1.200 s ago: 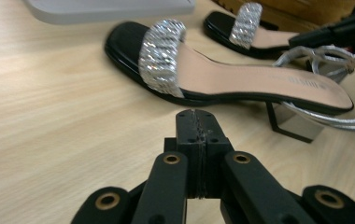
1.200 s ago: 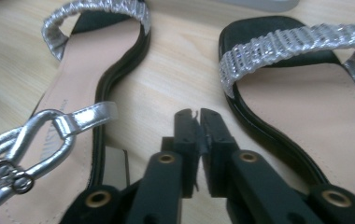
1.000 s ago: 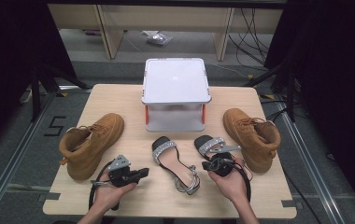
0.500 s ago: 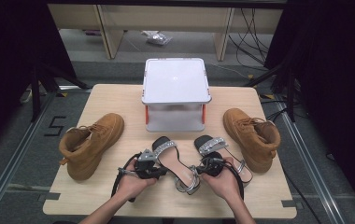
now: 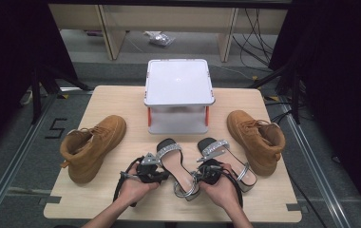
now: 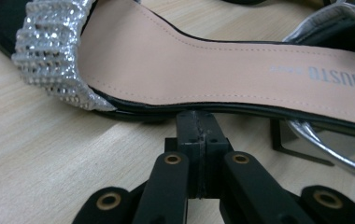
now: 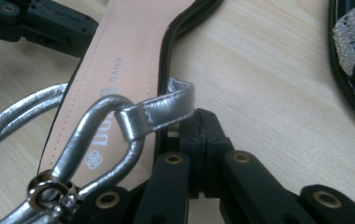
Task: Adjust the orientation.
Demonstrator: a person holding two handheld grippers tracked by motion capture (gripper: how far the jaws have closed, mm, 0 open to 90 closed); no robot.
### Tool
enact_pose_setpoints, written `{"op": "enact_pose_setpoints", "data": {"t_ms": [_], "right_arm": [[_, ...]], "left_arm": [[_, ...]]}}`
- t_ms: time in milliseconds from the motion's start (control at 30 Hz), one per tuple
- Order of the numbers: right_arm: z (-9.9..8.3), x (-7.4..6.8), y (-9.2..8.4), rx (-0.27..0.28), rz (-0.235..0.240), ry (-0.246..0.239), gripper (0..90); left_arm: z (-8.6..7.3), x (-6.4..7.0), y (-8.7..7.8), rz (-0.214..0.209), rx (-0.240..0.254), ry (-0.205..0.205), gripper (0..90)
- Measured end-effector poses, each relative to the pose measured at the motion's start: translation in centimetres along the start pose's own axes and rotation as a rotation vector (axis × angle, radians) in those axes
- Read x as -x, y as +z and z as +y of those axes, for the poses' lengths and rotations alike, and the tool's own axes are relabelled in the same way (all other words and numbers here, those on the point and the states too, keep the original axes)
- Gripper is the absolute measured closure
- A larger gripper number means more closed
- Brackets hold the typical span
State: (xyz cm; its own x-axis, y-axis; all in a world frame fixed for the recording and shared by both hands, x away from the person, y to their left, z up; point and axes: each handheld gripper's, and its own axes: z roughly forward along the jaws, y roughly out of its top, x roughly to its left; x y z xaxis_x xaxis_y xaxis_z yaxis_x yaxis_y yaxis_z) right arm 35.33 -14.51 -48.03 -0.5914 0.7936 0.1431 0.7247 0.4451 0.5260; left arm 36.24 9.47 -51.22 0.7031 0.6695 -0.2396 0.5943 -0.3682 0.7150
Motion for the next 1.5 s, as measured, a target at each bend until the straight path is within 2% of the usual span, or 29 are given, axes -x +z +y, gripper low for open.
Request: {"op": "enact_pose_setpoints", "data": {"t_ms": [67, 100, 167, 200, 233, 267, 300, 333, 367, 400, 500, 533, 567, 600, 667, 700, 733, 767, 800, 833, 867, 900, 967, 1033, 1100, 1133, 1200, 1500], "right_arm": [[0.0, -0.2, 0.1, 0.003, 0.001, -0.006, 90.0], [-0.1, -0.5, 0.1, 0.001, 0.013, -0.005, 90.0], [-0.1, -1.2, 0.2, -0.006, 0.028, -0.020, 90.0], [-0.1, -1.8, 0.5, 0.000, 0.064, -0.026, 90.0], [-0.1, -1.8, 0.5, 0.000, 0.064, -0.026, 90.0], [0.0, -2.6, 0.8, -0.011, 0.100, -0.018, 90.0], [0.0, -2.6, 0.8, -0.011, 0.100, -0.018, 90.0], [0.0, -3.2, 1.1, -0.020, 0.099, -0.003, 90.0], [0.0, -3.2, 1.1, -0.020, 0.099, -0.003, 90.0], [0.1, -3.5, 1.6, -0.011, 0.109, -0.033, 90.0], [0.0, -3.9, 1.9, -0.015, 0.125, -0.018, 90.0], [0.0, -3.9, 2.2, -0.009, 0.143, -0.019, 87.1], [0.0, -3.9, 2.3, -0.003, 0.150, -0.011, 86.0], [0.0, -3.7, 2.4, 0.013, 0.159, -0.031, 84.1], [0.0, -3.5, 2.2, 0.017, 0.152, -0.021, 82.6], [-0.1, -3.3, 1.8, 0.022, 0.138, -0.009, 80.8], [-0.1, -2.8, 1.0, 0.020, 0.101, 0.026, 76.3], [-0.1, -2.8, 1.0, 0.020, 0.101, 0.026, 76.3], [-0.1, -2.6, 0.7, 0.028, 0.099, 0.024, 74.5], [-0.1, -2.1, 0.2, 0.028, 0.073, 0.038, 71.2], [0.0, -1.5, -0.6, 0.041, 0.054, 0.075, 67.6], [0.0, -1.5, -0.6, 0.041, 0.054, 0.075, 67.6], [0.1, -0.9, -1.3, 0.074, 0.027, 0.123, 62.8], [0.3, -0.4, -1.8, 0.079, 0.024, 0.142, 58.6], [0.4, -0.1, -2.0, 0.078, 0.031, 0.165, 55.4], [0.5, 0.0, -2.1, 0.092, 0.021, 0.186, 53.0], [0.4, 0.2, -2.1, 0.107, 0.018, 0.164, 51.5], [0.7, -0.6, -2.3, 0.118, 0.009, 0.187, 48.1]], "left_arm": [[-0.1, 0.0, 0.1, 0.001, 0.014, -0.014, 89.5], [-0.1, -0.2, -0.1, 0.005, -0.006, -0.002, 89.5], [-0.2, -0.4, -0.3, 0.017, 0.005, -0.016, 89.5], [-0.2, -0.7, -0.5, 0.028, -0.007, -0.008, 89.5], [-0.2, -0.7, -0.5, 0.028, -0.007, -0.008, 89.6], [-0.3, -0.9, -0.6, 0.032, 0.008, -0.024, 89.5], [-0.3, -0.9, -0.6, 0.032, 0.008, -0.024, 89.6], [-0.3, -1.1, -0.8, 0.036, -0.005, -0.021, 89.6], [-0.3, -1.3, -0.8, 0.032, -0.004, -0.021, 89.6], [-0.4, -1.4, -0.8, 0.034, 0.009, -0.031, 89.5], [-0.6, -1.7, -1.0, 0.036, 0.009, -0.038, 89.5], [-0.7, -1.8, -1.1, 0.037, 0.030, -0.049, 89.5], [-0.8, -2.0, -1.2, 0.022, 0.025, -0.042, 89.4], [-0.8, -2.0, -1.2, 0.022, 0.025, -0.042, 89.0], [-0.8, -2.0, -1.5, 0.029, 0.061, -0.033, 87.9], [-0.9, -2.2, -1.7, 0.027, 0.068, -0.013, 85.8], [-0.9, -2.4, -2.3, 0.027, 0.114, -0.022, 83.1], [-0.9, -2.4, -2.3, 0.027, 0.114, -0.022, 82.0], [-0.9, -2.6, -2.8, 0.040, 0.135, -0.014, 82.0], [-0.9, -2.8, -3.2, 0.037, 0.160, -0.013, 79.9], [-0.9, -2.9, -3.5, 0.042, 0.171, -0.015, 77.8], [-0.9, -3.1, -3.8, 0.037, 0.195, -0.015, 77.8], [-0.8, -3.7, -4.6, 0.050, 0.214, -0.006, 74.8], [-0.6, -4.1, -5.2, 0.074, 0.240, -0.011, 71.5], [-0.4, -4.5, -5.6, 0.079, 0.265, -0.025, 70.1], [-0.3, -4.7, -5.9, 0.097, 0.280, -0.033, 67.0], [-0.1, -4.8, -6.2, 0.103, 0.291, -0.038, 65.8], [1.0, -5.1, -7.2, 0.120, 0.339, -0.029, 65.9]]}}
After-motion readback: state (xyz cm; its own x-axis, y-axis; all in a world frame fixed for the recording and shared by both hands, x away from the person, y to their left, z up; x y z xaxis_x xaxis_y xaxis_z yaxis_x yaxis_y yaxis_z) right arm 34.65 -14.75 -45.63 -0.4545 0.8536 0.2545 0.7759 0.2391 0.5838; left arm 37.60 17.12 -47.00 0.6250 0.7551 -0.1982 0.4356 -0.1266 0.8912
